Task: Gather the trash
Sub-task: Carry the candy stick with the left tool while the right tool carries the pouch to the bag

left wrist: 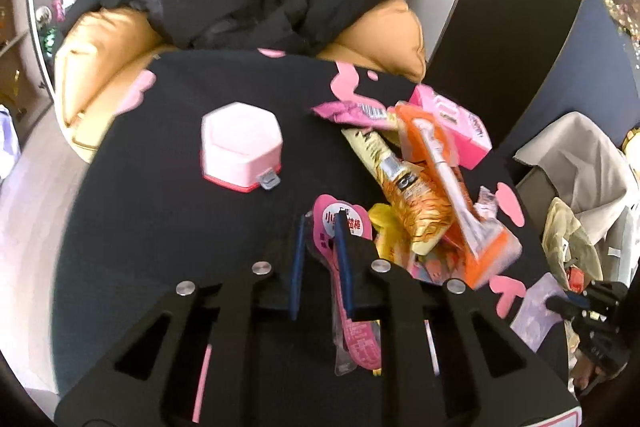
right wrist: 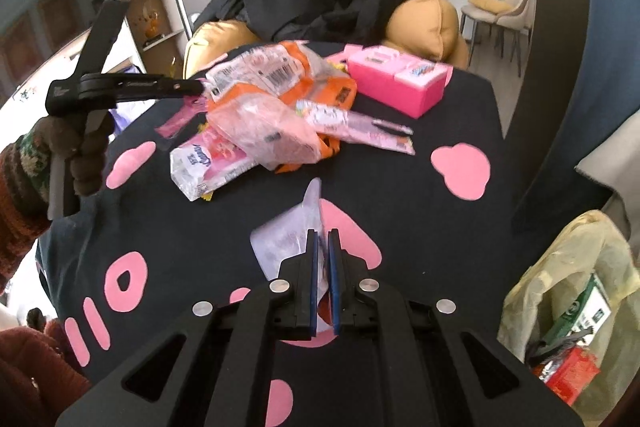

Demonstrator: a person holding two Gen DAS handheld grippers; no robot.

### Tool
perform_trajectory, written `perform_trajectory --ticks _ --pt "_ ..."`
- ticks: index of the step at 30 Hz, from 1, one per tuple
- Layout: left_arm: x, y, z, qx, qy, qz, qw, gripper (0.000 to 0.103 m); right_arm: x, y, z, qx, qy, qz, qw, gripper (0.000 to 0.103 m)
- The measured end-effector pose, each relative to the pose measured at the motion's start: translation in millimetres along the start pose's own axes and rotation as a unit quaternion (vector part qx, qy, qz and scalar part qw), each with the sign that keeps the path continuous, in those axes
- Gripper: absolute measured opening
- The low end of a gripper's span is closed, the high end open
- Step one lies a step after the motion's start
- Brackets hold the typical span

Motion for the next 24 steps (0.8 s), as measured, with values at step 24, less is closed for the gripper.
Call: perform_trajectory --ticks 24 --pt "141.8 -128.6 23.6 0.098 0.024 -0.126 0.9868 0.015 29.8 -137.8 37.8 0.129 -0.033 -0.081 0.988 0.007"
Point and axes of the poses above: each gripper's, at about its wrist camera, not at the fingertips, and y roughly the way its jaws point, x to its right, z to its top, the point moved 5 cm from there along y, roughly the way its jaws point, and after that the axes turned 11 degrees about x, right-handed, at the moved point
